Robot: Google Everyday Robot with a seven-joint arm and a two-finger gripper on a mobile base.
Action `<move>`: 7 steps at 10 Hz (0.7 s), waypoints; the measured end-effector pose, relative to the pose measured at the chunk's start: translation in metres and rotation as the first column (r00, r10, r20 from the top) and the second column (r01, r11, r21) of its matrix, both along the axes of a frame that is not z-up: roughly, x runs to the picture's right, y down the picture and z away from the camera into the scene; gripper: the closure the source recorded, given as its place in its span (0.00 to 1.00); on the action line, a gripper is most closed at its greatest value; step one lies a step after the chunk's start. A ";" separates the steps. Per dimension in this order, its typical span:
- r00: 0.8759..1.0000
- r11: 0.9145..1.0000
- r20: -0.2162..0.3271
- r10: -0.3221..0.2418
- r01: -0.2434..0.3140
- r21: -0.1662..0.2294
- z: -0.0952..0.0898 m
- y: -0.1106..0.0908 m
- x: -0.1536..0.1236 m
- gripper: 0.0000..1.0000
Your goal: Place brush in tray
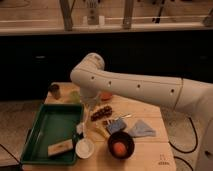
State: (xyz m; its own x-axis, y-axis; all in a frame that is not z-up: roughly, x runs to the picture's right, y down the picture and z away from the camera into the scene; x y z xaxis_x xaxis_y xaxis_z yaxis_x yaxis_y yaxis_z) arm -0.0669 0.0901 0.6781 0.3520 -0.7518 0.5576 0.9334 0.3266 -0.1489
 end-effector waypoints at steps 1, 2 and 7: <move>1.000 1.000 0.011 -0.012 0.012 -0.004 -0.001 0.001 0.000 0.99; 1.000 1.000 0.021 -0.020 0.020 -0.009 0.000 0.002 0.000 0.99; 0.994 0.998 0.087 -0.060 0.061 -0.015 0.011 0.002 -0.022 0.99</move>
